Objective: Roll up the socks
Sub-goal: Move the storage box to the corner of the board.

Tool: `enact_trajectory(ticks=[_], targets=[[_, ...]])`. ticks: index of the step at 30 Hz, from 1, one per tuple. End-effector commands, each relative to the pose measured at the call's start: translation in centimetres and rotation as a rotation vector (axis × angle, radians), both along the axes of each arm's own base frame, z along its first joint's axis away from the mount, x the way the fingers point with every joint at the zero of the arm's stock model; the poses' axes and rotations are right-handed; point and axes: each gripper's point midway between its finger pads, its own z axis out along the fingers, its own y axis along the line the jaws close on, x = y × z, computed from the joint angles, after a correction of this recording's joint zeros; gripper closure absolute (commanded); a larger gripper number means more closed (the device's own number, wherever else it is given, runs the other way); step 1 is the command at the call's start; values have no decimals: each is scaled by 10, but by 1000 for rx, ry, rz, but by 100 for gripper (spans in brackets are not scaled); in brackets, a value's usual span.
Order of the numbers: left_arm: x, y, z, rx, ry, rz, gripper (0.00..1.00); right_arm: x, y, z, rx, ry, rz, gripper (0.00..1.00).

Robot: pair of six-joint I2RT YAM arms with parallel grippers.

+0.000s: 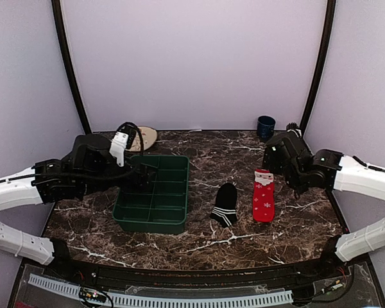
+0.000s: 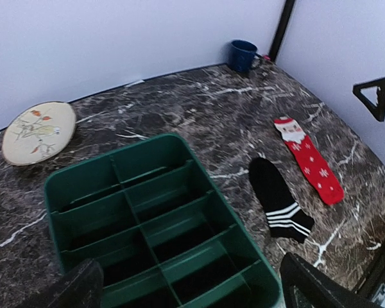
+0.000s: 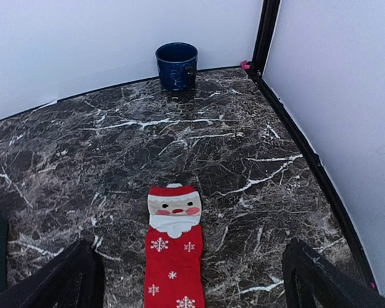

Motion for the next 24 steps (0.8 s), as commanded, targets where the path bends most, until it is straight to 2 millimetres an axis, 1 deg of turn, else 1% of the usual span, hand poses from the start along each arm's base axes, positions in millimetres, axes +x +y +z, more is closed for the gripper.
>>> enact_trajectory(ticks=[1,5,8,10,14,18,20,21,24], targets=[[-19,-45,-11,96,44,-75,1,-31,6,6,-105,-12,33,3],[-36,-84,-21,117,86,-151,1,-52,48,-3,-178,0,199,11],[-42,-100,-30,126,112,-170,1,-69,72,-17,-245,46,284,14],[-44,-105,-34,123,128,-173,1,-80,86,-27,-261,81,322,18],[-46,-105,-35,108,138,-170,1,-108,119,-43,-271,104,447,21],[-49,-96,-33,75,139,-155,1,-127,147,-64,-223,152,576,24],[-50,-91,-32,60,137,-148,1,-133,156,-76,-214,184,637,27],[-51,-87,-34,60,139,-142,2,-136,160,-81,-213,197,660,27],[-53,-80,-36,43,142,-127,2,-143,166,-94,-232,237,717,28]])
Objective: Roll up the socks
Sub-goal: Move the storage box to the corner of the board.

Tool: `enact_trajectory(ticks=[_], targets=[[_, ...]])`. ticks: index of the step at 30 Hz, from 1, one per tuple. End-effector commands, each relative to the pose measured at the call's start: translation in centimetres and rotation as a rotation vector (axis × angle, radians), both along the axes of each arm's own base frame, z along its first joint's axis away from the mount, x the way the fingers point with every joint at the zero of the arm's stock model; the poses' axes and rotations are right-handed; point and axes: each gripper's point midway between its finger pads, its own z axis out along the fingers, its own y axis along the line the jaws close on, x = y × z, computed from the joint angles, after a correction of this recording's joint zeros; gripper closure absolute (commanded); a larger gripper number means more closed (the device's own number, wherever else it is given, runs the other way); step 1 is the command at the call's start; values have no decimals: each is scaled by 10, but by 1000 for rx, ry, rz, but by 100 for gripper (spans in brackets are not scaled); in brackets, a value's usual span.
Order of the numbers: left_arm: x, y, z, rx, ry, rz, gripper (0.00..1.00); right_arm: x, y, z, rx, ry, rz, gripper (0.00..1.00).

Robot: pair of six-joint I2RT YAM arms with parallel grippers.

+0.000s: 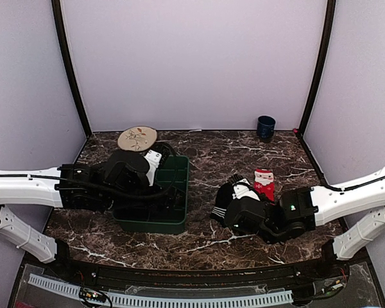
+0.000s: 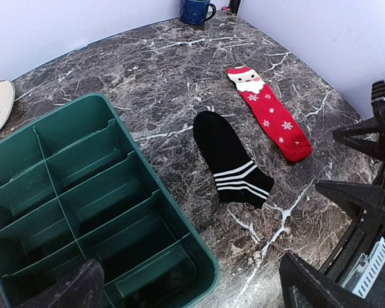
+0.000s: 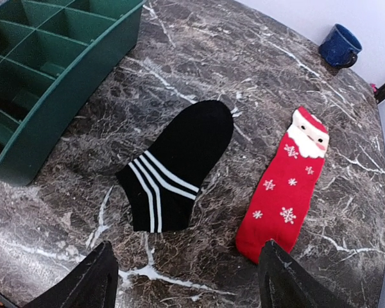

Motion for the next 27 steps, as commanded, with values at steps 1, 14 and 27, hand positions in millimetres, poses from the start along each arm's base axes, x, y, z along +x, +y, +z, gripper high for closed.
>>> enact_trajectory(ticks=[1,14,27], targets=[[-3,16,2,-38,3,42,3,-15,22,-23,-6,78,122,28],[-6,27,1,-68,11,66,8,-21,40,-77,-132,171,211,38],[-25,62,-53,19,143,122,13,-16,50,-81,-106,237,240,37]])
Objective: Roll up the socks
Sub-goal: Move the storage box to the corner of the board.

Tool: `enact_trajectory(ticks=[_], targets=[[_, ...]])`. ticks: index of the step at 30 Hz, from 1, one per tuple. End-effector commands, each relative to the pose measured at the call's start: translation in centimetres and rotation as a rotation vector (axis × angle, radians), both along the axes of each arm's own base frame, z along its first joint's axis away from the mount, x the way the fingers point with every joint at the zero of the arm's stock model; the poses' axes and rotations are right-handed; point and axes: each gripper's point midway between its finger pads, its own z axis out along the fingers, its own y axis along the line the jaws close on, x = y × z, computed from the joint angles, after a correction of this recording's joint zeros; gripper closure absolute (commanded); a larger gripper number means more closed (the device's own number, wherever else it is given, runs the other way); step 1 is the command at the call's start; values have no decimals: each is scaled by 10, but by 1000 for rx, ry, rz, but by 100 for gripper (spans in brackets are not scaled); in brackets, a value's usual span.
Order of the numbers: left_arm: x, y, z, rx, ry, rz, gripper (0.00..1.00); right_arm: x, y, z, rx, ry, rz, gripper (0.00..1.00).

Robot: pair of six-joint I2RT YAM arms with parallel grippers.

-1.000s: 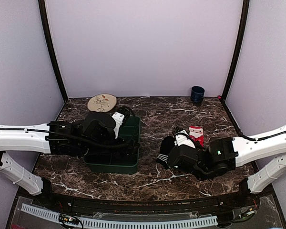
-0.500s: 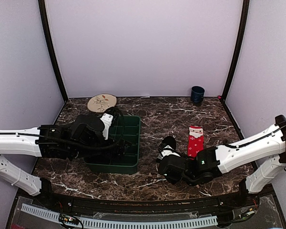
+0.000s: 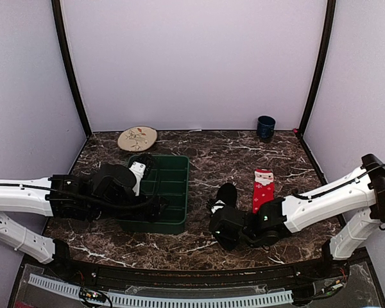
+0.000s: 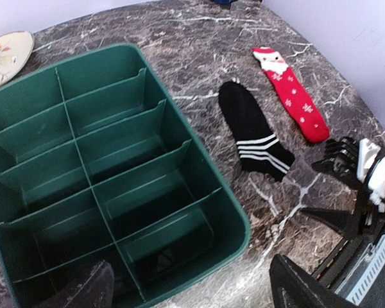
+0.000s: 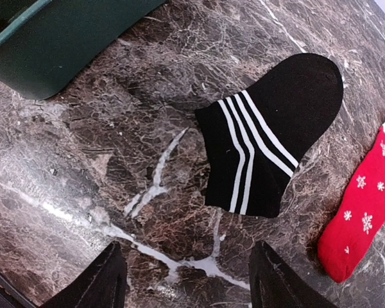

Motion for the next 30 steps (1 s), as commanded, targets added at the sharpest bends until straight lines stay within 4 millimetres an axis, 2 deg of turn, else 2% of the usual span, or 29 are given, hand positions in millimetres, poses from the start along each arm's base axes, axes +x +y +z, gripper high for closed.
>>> enact_trajectory(ticks=[1,7,10,18,23,30], targets=[[-14,30,-32,66,90,45,14,5,11,6,23,6,13,36],[-21,63,-65,164,131,108,14,7,13,8,30,15,15,36],[-21,69,-73,180,134,128,13,9,16,11,28,16,24,36],[-17,60,-87,228,146,135,11,13,24,25,35,2,39,36],[-12,50,-89,250,138,119,11,15,23,28,32,2,35,35],[-9,47,-96,279,147,89,12,18,20,32,36,-6,23,35]])
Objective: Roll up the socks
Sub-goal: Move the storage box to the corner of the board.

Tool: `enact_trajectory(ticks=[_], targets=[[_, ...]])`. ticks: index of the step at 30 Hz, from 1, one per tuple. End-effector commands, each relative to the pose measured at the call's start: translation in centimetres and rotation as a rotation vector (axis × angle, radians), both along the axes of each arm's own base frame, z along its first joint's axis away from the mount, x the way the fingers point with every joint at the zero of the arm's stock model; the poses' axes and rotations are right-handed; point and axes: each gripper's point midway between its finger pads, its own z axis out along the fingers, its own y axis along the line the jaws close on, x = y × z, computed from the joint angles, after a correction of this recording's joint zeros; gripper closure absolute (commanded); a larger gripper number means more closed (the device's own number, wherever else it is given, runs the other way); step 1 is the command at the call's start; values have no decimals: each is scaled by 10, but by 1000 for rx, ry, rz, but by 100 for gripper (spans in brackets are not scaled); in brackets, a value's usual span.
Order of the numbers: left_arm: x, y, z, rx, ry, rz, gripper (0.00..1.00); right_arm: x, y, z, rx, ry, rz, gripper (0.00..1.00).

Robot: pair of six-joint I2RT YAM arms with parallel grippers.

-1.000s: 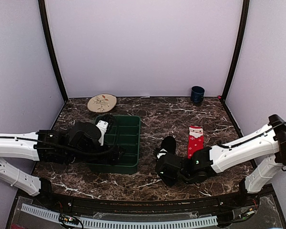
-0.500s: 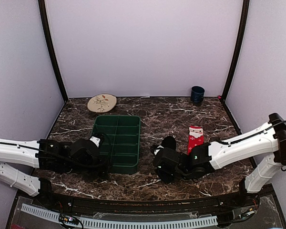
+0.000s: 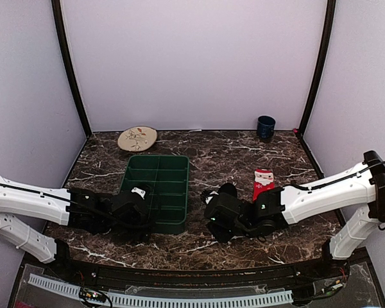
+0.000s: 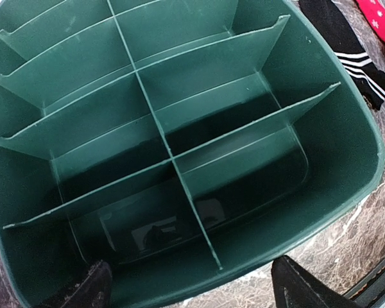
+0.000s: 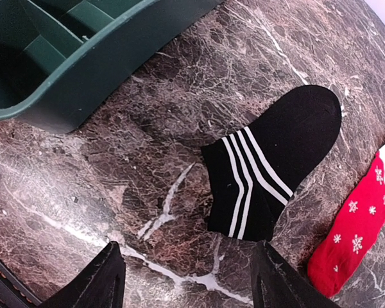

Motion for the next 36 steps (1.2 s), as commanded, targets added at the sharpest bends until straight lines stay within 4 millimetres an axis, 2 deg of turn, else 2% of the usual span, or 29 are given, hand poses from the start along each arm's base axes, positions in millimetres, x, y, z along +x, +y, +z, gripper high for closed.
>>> enact_trajectory(ticks=[1,8,16,21,26,31,36], targets=[[6,-6,3,-7,-2,-23,12,6,0,9,10,-14,-12,35],[13,-2,-3,13,28,-64,17,12,0,12,5,-23,-9,35],[17,7,-11,63,60,-99,32,19,0,14,9,-27,-12,34],[14,15,-12,85,83,-89,35,28,10,29,49,-48,-5,34],[11,23,-8,87,82,-76,34,68,35,54,99,-71,-33,34],[8,36,-8,110,86,-51,34,105,60,47,109,-41,-49,35],[10,47,-3,114,69,-18,32,126,78,31,86,-9,-54,35]])
